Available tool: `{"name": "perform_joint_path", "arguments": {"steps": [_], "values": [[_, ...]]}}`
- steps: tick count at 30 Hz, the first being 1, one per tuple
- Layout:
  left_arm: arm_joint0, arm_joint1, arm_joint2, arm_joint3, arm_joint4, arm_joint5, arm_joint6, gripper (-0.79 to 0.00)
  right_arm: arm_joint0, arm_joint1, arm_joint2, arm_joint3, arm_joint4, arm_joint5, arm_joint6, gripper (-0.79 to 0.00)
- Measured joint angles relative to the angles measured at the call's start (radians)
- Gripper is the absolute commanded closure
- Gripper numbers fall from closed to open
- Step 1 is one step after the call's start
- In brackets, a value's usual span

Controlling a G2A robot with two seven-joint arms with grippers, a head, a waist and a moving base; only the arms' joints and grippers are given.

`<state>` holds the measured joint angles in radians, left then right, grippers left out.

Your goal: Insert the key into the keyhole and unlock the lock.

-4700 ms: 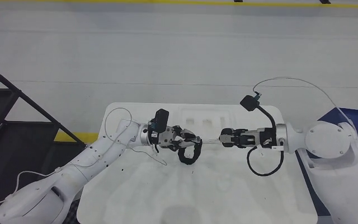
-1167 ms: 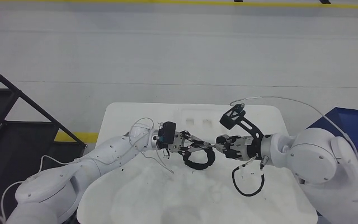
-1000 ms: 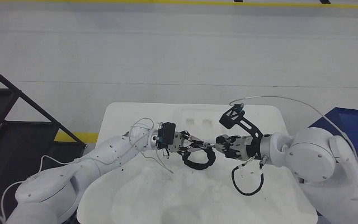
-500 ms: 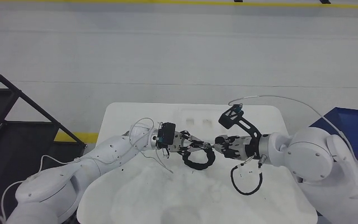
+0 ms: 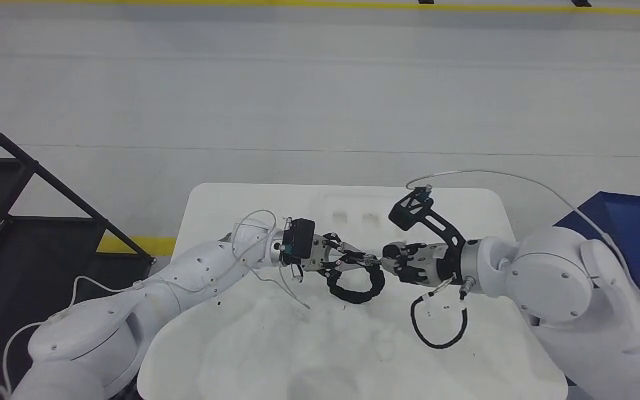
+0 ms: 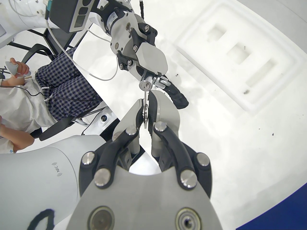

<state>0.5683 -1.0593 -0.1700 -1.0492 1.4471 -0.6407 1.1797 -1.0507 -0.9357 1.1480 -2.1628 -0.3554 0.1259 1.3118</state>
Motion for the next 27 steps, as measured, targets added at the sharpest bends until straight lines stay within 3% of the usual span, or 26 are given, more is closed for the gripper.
{"name": "perform_joint_path", "arguments": {"steps": [27], "values": [[-0.039, -0.001, 0.0, -0.007, 0.075, -0.012, -0.012, 0.0, 0.034, -0.002, -0.063, 0.011, -0.018, 0.033, 0.001, 0.0]]}}
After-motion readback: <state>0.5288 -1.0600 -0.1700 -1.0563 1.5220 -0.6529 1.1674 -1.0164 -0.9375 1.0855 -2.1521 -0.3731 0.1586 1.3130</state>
